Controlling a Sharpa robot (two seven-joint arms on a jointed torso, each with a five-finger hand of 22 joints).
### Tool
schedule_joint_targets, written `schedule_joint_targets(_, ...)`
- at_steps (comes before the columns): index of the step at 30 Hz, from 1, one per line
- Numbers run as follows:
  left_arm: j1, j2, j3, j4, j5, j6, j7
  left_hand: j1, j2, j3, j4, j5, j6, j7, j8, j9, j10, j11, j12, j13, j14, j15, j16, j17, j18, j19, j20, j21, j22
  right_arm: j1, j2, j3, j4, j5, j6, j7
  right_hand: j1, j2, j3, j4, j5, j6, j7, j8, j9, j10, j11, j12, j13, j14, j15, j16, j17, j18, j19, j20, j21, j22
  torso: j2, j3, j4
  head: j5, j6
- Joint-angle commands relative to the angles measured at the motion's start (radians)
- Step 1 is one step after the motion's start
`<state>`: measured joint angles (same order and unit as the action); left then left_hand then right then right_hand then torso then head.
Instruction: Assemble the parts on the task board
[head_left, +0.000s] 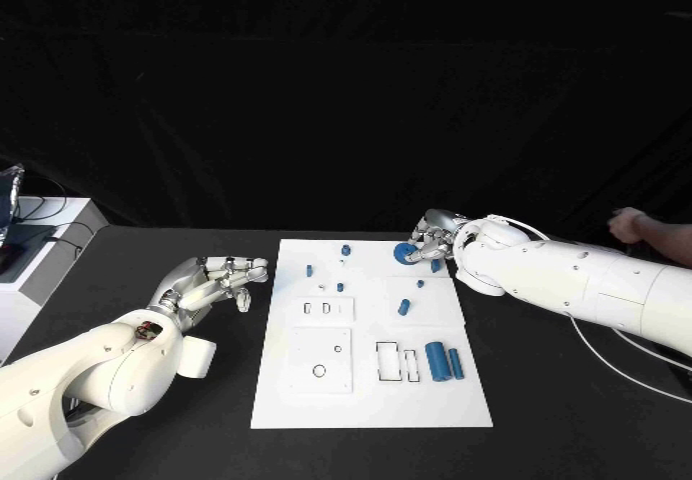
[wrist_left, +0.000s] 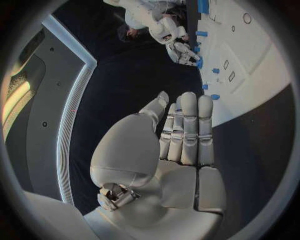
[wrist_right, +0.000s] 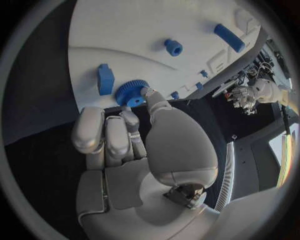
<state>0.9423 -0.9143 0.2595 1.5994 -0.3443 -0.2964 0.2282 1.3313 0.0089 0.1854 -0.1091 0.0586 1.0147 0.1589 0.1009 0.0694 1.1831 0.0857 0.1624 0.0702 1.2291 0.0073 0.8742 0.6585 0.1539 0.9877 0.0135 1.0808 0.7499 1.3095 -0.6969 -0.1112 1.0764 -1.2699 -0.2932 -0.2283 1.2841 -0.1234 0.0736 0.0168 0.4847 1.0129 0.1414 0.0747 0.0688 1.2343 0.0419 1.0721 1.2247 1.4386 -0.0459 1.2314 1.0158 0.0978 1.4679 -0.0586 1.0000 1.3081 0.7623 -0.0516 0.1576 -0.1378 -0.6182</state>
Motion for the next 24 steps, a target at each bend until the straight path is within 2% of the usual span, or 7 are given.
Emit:
schedule_joint_targets(1, 0.000, 0.000, 0.001, 0.003, -0.003, 0.017, 0.004, -0.006, 0.000, 0.014, -0.003, -0.005, 0.000, 0.002, 0.004, 0.000, -0.006, -0.001, -0.002, -0.001, -0.006, 0.000, 0.006, -0.001, 0.022, 0.003, -0.002, -0.006, 0.002, -0.006, 0.003, -0.004, -0.001, 0.010, 0.067, 0.014, -0.002, 0.021, 0.004, -0.013, 0.029, 0.007, 0.007, -0.005, 0.000, 0.004, -0.009, -0.001, 0.001, 0.003, 0.004, 0.003, 0.001, 0.016, 0.061, 0.005, 0.007, 0.133, 0.001, 0.0000, 0.0001, 0.000, 0.000)
schedule_joint_targets(5, 0.000, -0.001, 0.001, 0.004, -0.003, 0.017, 0.004, -0.009, -0.002, 0.026, -0.007, -0.004, 0.000, 0.002, 0.003, 0.000, -0.006, -0.001, -0.003, -0.001, -0.006, 0.000, 0.006, -0.001, 0.022, 0.003, -0.002, -0.007, 0.004, -0.006, 0.004, -0.004, -0.002, 0.012, 0.069, 0.015, -0.004, 0.036, 0.020, -0.032, 0.081, 0.012, 0.008, -0.008, -0.001, 0.005, -0.011, -0.001, 0.003, 0.004, 0.002, 0.002, 0.002, 0.015, 0.061, 0.004, 0.008, 0.134, 0.001, 0.0006, -0.0002, 0.001, -0.003)
schedule_joint_targets(9, 0.000, -0.002, 0.001, 0.005, -0.003, 0.016, 0.003, -0.009, -0.002, 0.026, -0.007, -0.004, 0.000, 0.002, 0.003, 0.000, -0.006, -0.001, -0.003, -0.001, -0.006, 0.000, 0.006, -0.001, 0.022, 0.003, -0.002, -0.007, 0.004, -0.006, 0.004, -0.004, 0.004, -0.001, 0.051, 0.013, -0.026, 0.046, 0.047, -0.076, 0.080, 0.018, 0.007, -0.008, -0.001, 0.007, -0.013, -0.001, 0.006, 0.004, 0.001, 0.001, 0.003, 0.014, 0.060, 0.002, 0.011, 0.134, 0.001, 0.0007, -0.0011, 0.002, -0.003)
schedule_joint_targets(10, 0.000, -0.002, 0.001, 0.006, -0.003, 0.016, 0.003, -0.011, -0.003, 0.032, -0.008, -0.005, 0.000, 0.002, 0.003, 0.000, -0.006, -0.001, -0.003, -0.001, -0.006, 0.000, 0.006, -0.001, 0.022, 0.003, -0.003, -0.007, 0.005, -0.006, 0.003, -0.004, 0.007, -0.008, 0.040, 0.013, -0.024, 0.049, 0.050, -0.081, 0.076, 0.020, 0.006, -0.008, -0.001, 0.008, -0.013, -0.001, 0.007, 0.004, 0.001, 0.001, 0.004, 0.014, 0.061, 0.002, 0.012, 0.134, 0.001, 0.0007, -0.0011, 0.002, -0.003)
schedule_joint_targets(12, 0.000, -0.003, 0.001, 0.006, -0.003, 0.016, 0.003, -0.011, -0.003, 0.032, -0.008, -0.005, 0.000, 0.002, 0.003, 0.000, -0.006, -0.001, -0.003, -0.001, -0.006, 0.000, 0.006, -0.001, 0.022, 0.003, -0.003, -0.007, 0.005, -0.006, 0.001, -0.004, 0.018, -0.026, 0.005, 0.012, -0.044, 0.060, 0.065, -0.119, 0.072, 0.030, 0.003, -0.008, -0.001, 0.014, -0.016, 0.001, 0.011, 0.005, -0.001, 0.001, 0.007, 0.013, 0.061, 0.001, 0.015, 0.134, 0.001, 0.0005, -0.0009, 0.002, -0.004)
schedule_joint_targets(19, 0.000, -0.005, 0.001, 0.007, -0.003, 0.016, 0.003, -0.011, -0.003, 0.032, -0.008, -0.005, 0.000, 0.002, 0.003, 0.000, -0.006, -0.001, -0.003, -0.001, -0.006, 0.000, 0.006, -0.001, 0.022, 0.003, -0.003, -0.007, 0.005, -0.006, -0.013, -0.004, 0.070, -0.063, -0.138, 0.021, -0.059, 0.068, 0.065, -0.115, 0.044, 0.060, -0.008, -0.009, 0.000, 0.032, -0.023, 0.012, 0.020, 0.007, -0.006, 0.003, 0.010, 0.010, 0.063, -0.003, 0.028, 0.137, 0.000, 0.0005, -0.0001, 0.004, -0.003)
schedule_joint_targets(24, 0.000, -0.006, 0.001, 0.006, -0.003, 0.016, 0.003, -0.011, -0.004, 0.036, -0.010, -0.004, 0.001, 0.002, 0.003, 0.000, -0.005, -0.002, -0.003, -0.001, -0.006, -0.001, 0.006, -0.001, 0.022, 0.004, -0.003, -0.008, 0.006, -0.006, -0.029, -0.004, 0.127, -0.084, -0.197, 0.016, -0.060, 0.063, 0.062, -0.115, 0.030, 0.064, -0.010, -0.009, 0.000, 0.035, -0.024, 0.011, 0.021, 0.007, -0.007, 0.003, 0.011, 0.008, 0.063, -0.005, 0.031, 0.137, -0.001, -0.0005, -0.0005, 0.008, -0.003)
